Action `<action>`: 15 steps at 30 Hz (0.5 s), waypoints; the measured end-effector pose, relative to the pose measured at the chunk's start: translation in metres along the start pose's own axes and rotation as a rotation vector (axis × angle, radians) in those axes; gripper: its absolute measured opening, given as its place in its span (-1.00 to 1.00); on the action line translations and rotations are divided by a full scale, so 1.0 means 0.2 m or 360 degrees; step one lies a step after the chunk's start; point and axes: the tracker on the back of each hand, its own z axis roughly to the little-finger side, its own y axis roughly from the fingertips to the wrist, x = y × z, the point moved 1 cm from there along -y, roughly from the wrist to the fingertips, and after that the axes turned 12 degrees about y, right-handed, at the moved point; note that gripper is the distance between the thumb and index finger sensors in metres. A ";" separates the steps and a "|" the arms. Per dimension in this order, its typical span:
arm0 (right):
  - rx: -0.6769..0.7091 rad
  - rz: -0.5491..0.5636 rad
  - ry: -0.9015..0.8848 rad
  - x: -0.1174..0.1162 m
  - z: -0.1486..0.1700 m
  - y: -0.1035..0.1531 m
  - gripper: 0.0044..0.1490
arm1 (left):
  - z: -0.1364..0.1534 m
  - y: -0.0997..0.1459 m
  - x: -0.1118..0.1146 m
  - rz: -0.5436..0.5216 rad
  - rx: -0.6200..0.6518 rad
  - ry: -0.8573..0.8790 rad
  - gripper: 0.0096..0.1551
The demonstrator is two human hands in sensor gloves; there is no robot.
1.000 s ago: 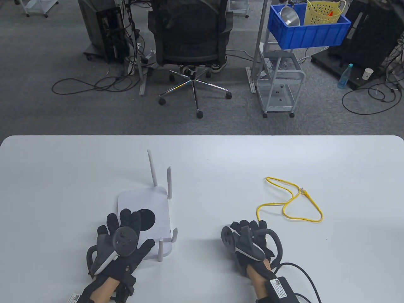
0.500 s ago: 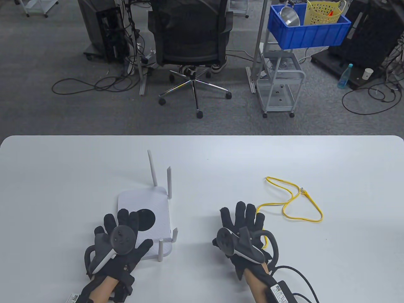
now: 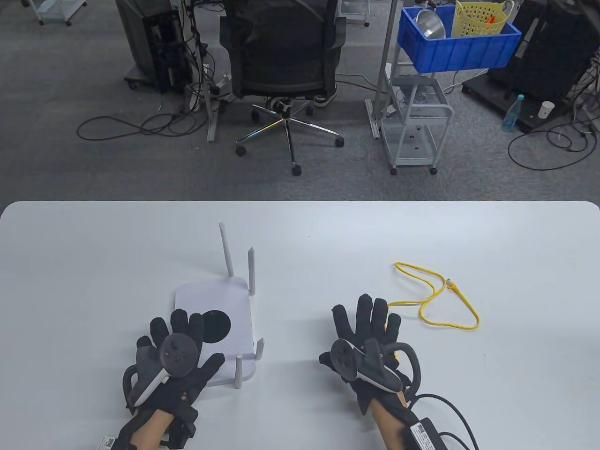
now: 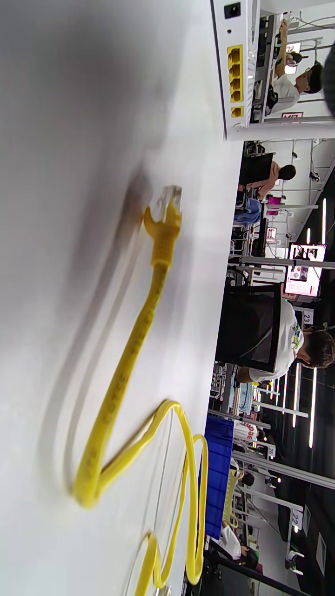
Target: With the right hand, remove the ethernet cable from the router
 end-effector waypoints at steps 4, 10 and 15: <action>-0.0008 0.0004 -0.0024 0.00 0.02 0.00 0.25 | 0.00 -0.01 0.00 0.0005 -0.0012 0.0006 0.06; 0.0004 0.0009 -0.0040 -0.01 0.02 -0.01 0.26 | 0.00 -0.01 0.01 0.0008 -0.0019 0.0003 0.06; 0.0012 -0.0007 -0.0050 -0.02 0.02 -0.01 0.27 | 0.01 -0.01 0.01 0.0022 -0.0041 0.0017 0.06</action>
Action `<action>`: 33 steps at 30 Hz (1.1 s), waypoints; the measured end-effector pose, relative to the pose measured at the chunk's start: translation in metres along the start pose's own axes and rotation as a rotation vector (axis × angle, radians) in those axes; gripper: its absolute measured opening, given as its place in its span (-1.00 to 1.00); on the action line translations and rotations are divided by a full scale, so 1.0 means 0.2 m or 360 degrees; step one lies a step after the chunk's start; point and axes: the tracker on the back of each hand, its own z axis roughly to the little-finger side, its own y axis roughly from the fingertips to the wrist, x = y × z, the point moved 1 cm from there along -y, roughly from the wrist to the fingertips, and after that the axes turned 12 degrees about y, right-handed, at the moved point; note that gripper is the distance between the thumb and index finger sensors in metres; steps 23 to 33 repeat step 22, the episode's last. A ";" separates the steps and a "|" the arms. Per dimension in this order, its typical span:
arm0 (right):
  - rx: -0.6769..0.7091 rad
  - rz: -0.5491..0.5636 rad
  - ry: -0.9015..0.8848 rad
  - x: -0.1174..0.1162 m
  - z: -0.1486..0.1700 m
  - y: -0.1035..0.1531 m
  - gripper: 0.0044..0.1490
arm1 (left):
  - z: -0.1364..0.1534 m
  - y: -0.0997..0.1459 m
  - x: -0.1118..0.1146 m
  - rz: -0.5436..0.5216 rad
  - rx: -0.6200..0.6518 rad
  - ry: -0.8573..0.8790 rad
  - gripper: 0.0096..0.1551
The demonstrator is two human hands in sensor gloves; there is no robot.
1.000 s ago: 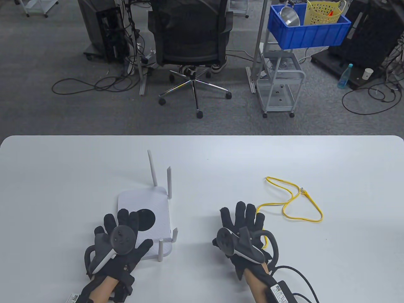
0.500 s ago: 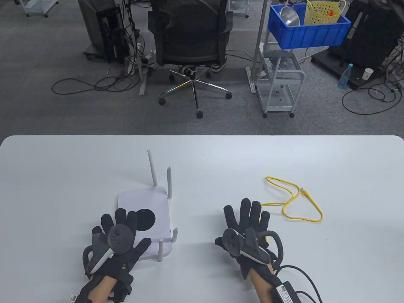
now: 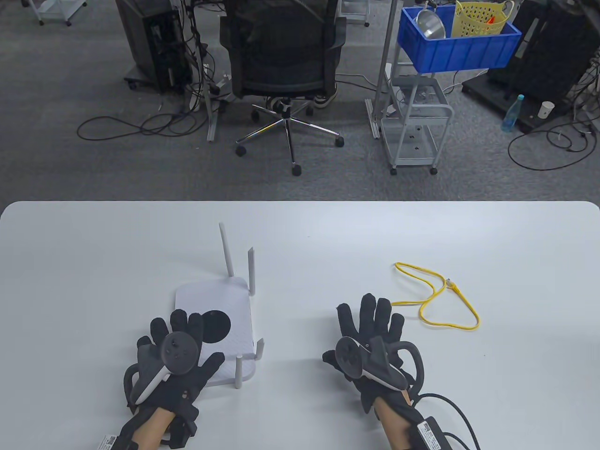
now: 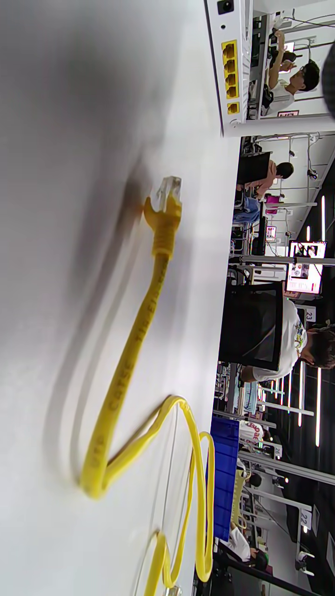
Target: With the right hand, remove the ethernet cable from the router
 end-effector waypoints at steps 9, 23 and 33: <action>-0.0035 -0.0027 0.0019 -0.02 0.02 0.01 0.29 | 0.00 -0.01 0.00 0.0016 -0.0001 -0.0020 0.06; -0.0028 -0.0078 -0.0019 -0.02 0.01 0.02 0.29 | 0.02 0.00 -0.01 -0.0012 -0.0006 -0.0006 0.06; -0.0028 -0.0078 -0.0019 -0.02 0.01 0.02 0.29 | 0.02 0.00 -0.01 -0.0012 -0.0006 -0.0006 0.06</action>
